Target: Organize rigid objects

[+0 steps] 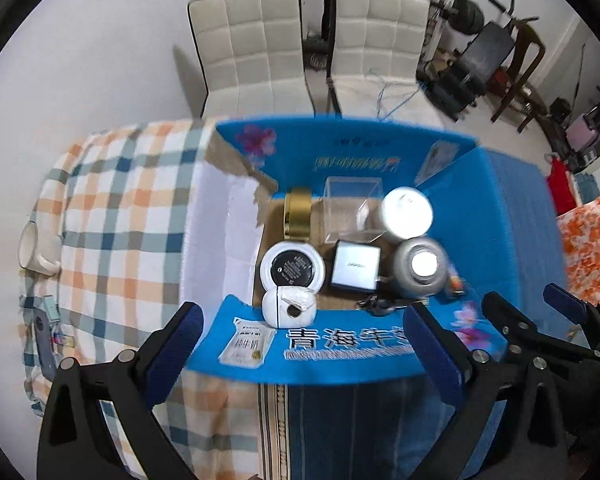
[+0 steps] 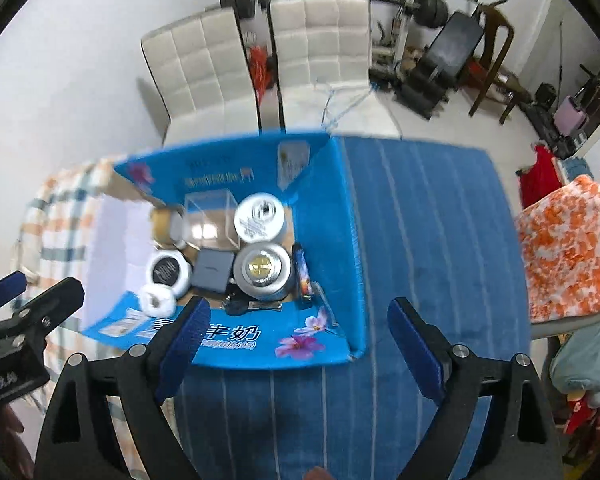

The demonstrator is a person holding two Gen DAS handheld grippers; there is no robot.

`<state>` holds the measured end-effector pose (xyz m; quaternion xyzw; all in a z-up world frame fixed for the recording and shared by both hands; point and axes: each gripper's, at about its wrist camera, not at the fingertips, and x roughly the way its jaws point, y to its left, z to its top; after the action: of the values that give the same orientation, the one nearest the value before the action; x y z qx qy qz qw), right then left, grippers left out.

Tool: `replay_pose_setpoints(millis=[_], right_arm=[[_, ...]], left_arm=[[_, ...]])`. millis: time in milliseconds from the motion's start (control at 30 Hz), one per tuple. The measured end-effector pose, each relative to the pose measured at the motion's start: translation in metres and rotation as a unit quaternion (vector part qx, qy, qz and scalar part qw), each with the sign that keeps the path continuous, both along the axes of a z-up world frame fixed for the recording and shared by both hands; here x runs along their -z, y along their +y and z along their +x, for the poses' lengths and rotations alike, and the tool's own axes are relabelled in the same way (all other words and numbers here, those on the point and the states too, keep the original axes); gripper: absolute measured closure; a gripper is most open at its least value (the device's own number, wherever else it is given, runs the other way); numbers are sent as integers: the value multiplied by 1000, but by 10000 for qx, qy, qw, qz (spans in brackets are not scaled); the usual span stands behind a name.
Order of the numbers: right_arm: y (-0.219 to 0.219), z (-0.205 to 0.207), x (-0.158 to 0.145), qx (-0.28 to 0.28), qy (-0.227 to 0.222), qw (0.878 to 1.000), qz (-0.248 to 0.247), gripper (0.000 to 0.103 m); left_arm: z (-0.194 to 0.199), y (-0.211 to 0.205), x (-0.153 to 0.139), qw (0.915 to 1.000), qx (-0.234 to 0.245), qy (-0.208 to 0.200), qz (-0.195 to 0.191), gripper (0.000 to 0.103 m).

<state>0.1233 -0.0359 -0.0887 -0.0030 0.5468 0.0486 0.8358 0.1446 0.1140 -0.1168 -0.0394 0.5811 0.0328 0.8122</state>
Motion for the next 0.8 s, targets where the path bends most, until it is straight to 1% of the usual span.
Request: replay_pose_setpoints(millis=[100,200,300,400,567,800], right_arm=[[-10,-18,-42,41,-276,9996,97,8],[-18,-31,-71,53,-427,9988,217,8],[-24,-46,-95,33,-557,9980,301,7],[-26,-59,-114,0,-618,9976,306,6],[-29,-73,-135,-70,-701,9972,242,6],[-25,-74,-134,-79,-695,9975,112,6]], left_arm=[[-11,-2,-38,9997,-15,-261,-19,1],[-22,-3,-73,9986,-24,-528,-22,1],[-33,-3,-101,9972,-60,-750,-42,1],[-43,-2,-119,9959,-107,-895,-54,1],[-57,-2,-135,9949,-156,-991,-46,1],[-70,-3,-136,9956,-184,-917,-26,1]])
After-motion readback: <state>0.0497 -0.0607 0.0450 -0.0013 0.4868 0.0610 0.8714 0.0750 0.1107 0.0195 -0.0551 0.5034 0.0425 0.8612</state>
